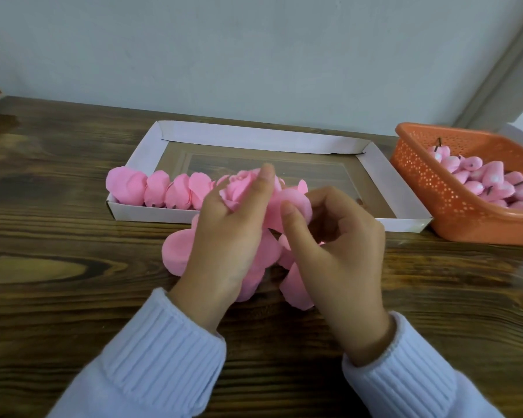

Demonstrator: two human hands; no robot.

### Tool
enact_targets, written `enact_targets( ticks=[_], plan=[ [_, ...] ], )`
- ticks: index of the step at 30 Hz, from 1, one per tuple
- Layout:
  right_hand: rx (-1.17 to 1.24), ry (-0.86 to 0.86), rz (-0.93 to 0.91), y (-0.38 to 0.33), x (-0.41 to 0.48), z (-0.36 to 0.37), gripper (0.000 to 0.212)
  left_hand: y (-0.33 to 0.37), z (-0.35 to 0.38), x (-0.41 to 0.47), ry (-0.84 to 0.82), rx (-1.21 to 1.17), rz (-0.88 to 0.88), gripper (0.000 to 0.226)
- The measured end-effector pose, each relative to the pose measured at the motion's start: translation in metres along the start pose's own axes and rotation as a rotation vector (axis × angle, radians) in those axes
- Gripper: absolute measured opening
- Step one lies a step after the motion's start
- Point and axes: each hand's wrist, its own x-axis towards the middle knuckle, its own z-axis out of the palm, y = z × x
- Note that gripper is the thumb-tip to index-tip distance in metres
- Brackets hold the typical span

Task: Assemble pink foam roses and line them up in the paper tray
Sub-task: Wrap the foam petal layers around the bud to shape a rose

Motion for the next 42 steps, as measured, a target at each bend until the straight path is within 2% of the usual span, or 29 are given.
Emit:
enact_targets(
  ticks=[6,10,13,17,19,22,24,27,29,33,38,39,42],
  plan=[
    [-0.004,0.029,0.085,0.002,0.003,-0.002,0.018,-0.001,0.003,-0.004,-0.147,0.026,0.078,0.024],
    [0.139,-0.024,0.132,-0.002,0.003,-0.002,0.011,-0.001,0.003,-0.004,-0.122,-0.03,0.06,0.043],
    [0.327,-0.026,0.225,-0.004,0.003,0.0,0.009,0.001,0.002,-0.002,-0.135,-0.087,0.035,0.041],
    [0.434,-0.143,0.362,0.0,0.002,0.005,0.009,0.007,0.004,-0.001,-0.111,-0.426,-0.013,0.032],
    [0.462,-0.229,0.427,0.002,0.0,0.007,0.003,0.009,0.004,0.001,-0.107,-0.478,0.002,0.029],
    [0.433,-0.296,0.458,0.005,-0.001,0.008,0.01,0.009,0.001,0.002,-0.104,-0.455,0.008,0.029],
    [0.385,-0.299,0.437,0.006,0.0,0.007,0.01,0.007,0.0,0.003,-0.108,-0.395,0.019,0.031],
    [0.311,-0.262,0.425,0.007,0.002,0.002,0.008,0.005,-0.002,0.005,-0.115,-0.336,0.028,0.018],
    [0.257,-0.205,0.398,0.007,0.002,0.001,0.011,0.005,-0.002,0.005,-0.127,-0.341,0.023,0.017],
    [0.218,-0.084,0.296,0.005,0.001,0.0,0.009,0.008,-0.001,0.004,-0.14,-0.346,0.006,0.023],
    [0.109,0.001,0.12,0.001,-0.003,0.001,0.008,0.003,-0.002,0.004,-0.123,-0.367,-0.026,0.016],
    [0.077,0.007,0.079,0.0,-0.004,0.001,0.007,0.001,-0.003,0.005,-0.121,-0.355,-0.023,0.018],
    [0.012,0.025,-0.02,-0.004,-0.004,0.001,0.006,0.0,-0.004,0.006,-0.142,-0.27,0.005,0.044]
  ],
)
